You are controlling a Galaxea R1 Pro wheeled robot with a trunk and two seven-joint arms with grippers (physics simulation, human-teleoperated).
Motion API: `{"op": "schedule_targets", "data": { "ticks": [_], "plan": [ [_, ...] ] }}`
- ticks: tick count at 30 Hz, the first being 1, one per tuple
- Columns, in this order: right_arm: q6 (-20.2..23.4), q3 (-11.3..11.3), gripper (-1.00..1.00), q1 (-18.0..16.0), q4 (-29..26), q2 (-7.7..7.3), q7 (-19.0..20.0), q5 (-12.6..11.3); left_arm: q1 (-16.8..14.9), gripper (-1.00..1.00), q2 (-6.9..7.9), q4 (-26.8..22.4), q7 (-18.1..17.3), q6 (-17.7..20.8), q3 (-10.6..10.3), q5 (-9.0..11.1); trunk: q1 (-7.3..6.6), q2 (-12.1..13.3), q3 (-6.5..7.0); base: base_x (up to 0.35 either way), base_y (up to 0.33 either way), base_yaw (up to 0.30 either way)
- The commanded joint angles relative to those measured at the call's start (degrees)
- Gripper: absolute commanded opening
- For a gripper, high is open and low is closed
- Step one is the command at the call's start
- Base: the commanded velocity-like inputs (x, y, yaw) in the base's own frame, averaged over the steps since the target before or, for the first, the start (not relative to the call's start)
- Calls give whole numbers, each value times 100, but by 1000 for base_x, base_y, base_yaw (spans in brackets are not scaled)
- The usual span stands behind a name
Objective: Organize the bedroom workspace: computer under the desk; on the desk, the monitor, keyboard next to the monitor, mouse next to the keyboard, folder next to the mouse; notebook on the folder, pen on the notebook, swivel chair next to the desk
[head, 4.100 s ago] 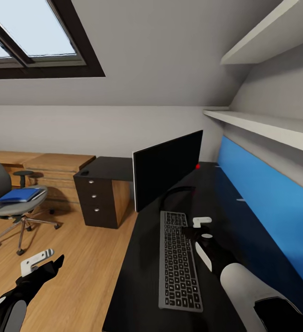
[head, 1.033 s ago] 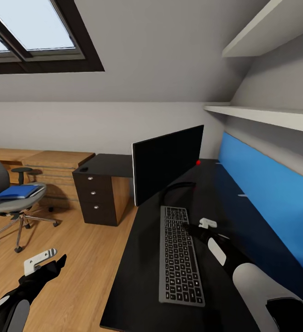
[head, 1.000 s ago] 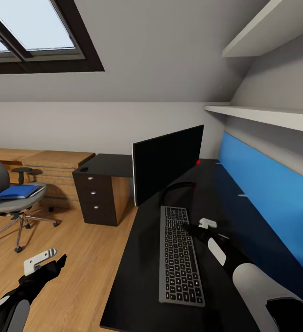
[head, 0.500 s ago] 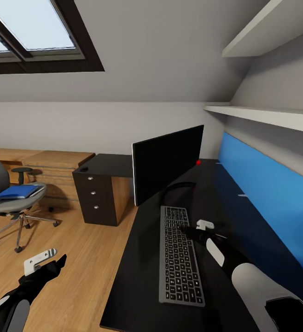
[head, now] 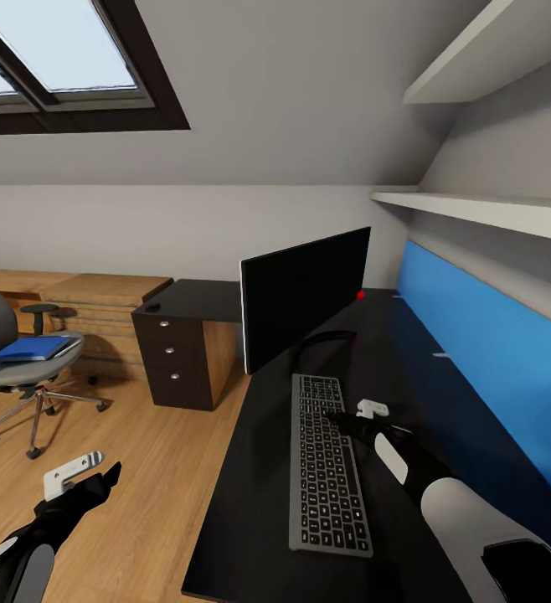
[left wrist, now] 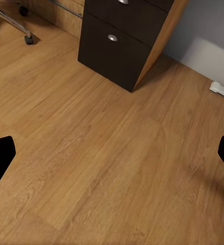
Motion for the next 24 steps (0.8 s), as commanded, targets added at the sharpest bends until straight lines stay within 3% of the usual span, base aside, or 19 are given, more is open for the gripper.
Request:
{"op": "schedule_targets", "data": {
  "ticks": [1, 10, 24],
  "plan": [
    [26, 24, 100, 0, -7, -6, 1, -27, -3, 100, 2, -8, 46, 28, -4, 61, 0, -3, -6, 0, 0, 0],
    [96, 20, 100, 0, -7, -7, 1, -27, -3, 100, 2, -8, 46, 28, -5, 63, 197, -364, -168, 0, 0, 0],
    [120, 16, 100, -1, -9, -7, 1, -27, -3, 100, 2, -8, 46, 28, -4, 61, 219, -404, -186, 0, 0, 0]
  ]
}}
